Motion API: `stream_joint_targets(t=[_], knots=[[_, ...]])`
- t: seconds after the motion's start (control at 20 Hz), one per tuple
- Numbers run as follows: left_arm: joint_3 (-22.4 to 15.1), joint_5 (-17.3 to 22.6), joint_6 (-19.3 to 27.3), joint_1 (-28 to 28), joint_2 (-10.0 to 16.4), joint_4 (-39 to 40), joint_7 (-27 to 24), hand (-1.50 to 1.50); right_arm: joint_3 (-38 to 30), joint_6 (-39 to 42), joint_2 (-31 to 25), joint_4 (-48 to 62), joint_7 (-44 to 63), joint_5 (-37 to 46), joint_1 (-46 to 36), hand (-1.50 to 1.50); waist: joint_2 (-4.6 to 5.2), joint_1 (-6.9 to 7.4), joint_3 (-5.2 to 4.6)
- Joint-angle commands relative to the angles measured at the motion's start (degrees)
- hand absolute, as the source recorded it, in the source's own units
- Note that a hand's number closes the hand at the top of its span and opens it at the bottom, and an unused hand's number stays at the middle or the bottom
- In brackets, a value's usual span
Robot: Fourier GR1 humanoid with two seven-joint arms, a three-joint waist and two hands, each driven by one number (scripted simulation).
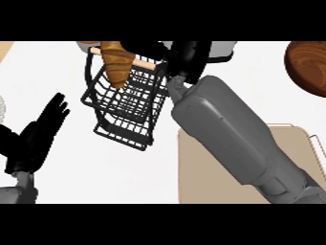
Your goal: Pick the croissant from the tray and place it in the tiered basket
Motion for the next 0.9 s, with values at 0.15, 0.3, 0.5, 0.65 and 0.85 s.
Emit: stream_joint_targets(t=[0.15,0.3,0.5,0.65,0.85], knots=[[1.35,0.47,-1.49,4.89,1.05,-2.68,-1.49,0.00,-5.36,-0.62,-9.58,-16.59,2.66,2.16,14.39,-1.50,-0.51,-1.65,0.01],[1.32,-0.61,-0.29,2.00,0.74,-1.38,0.58,0.00,-9.19,4.10,-14.31,-25.80,5.96,1.13,18.07,-1.50,-0.27,-1.70,-0.02],[0.86,-1.14,0.03,1.42,-1.07,-1.37,-0.28,0.00,-11.78,7.96,-20.38,-36.94,4.18,-1.62,27.44,-1.50,0.05,-0.89,-0.02],[-0.02,-1.96,0.74,2.21,-2.05,-1.87,0.58,0.00,-16.34,11.00,-25.91,-45.99,5.19,-6.02,33.12,-1.50,0.03,-0.98,-0.01],[2.55,-0.08,-2.21,1.69,-0.28,-0.18,-0.38,0.00,-22.51,16.34,-31.62,-54.76,6.73,-11.83,39.57,-1.50,0.06,-0.87,-0.03]])
